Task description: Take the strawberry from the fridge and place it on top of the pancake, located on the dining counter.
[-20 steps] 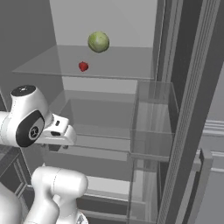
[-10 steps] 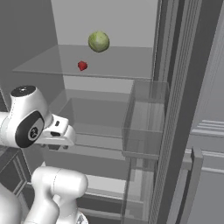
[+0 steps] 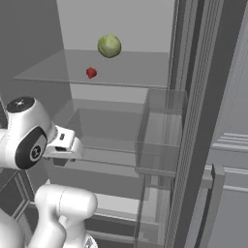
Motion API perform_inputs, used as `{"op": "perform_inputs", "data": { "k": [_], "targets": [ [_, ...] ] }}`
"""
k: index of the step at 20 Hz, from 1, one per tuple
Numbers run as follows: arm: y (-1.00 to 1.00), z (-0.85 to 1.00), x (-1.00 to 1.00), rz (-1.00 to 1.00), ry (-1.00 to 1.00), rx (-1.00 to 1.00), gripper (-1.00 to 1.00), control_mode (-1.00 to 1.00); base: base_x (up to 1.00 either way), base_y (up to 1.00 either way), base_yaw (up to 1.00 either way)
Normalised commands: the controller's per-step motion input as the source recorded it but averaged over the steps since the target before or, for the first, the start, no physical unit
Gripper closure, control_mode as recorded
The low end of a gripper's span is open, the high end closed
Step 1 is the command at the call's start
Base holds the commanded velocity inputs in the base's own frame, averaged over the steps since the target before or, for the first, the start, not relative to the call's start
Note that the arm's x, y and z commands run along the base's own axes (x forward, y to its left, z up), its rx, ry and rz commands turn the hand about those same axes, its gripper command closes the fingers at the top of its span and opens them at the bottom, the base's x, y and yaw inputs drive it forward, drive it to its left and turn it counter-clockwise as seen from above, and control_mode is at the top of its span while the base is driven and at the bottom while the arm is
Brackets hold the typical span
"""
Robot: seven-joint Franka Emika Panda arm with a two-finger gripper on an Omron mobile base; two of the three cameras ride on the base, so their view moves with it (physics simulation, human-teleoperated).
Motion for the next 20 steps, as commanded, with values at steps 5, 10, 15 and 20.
{"op": "perform_inputs", "data": {
  "k": [5,10,15,20],
  "targets": [
    [0.00,0.61,0.00,0.00,-0.32,0.01,-1.00,-1.00,0.00,0.00,0.00],
    [0.00,0.98,0.00,-0.01,-0.24,0.00,-1.00,-1.00,0.00,0.00,0.00],
    [0.00,0.85,0.16,-0.15,-0.06,0.01,-1.00,-1.00,0.00,0.00,0.00],
    [-0.01,0.43,0.67,-0.09,-0.01,0.09,-1.00,-1.00,0.00,0.00,0.00]
  ]
}}
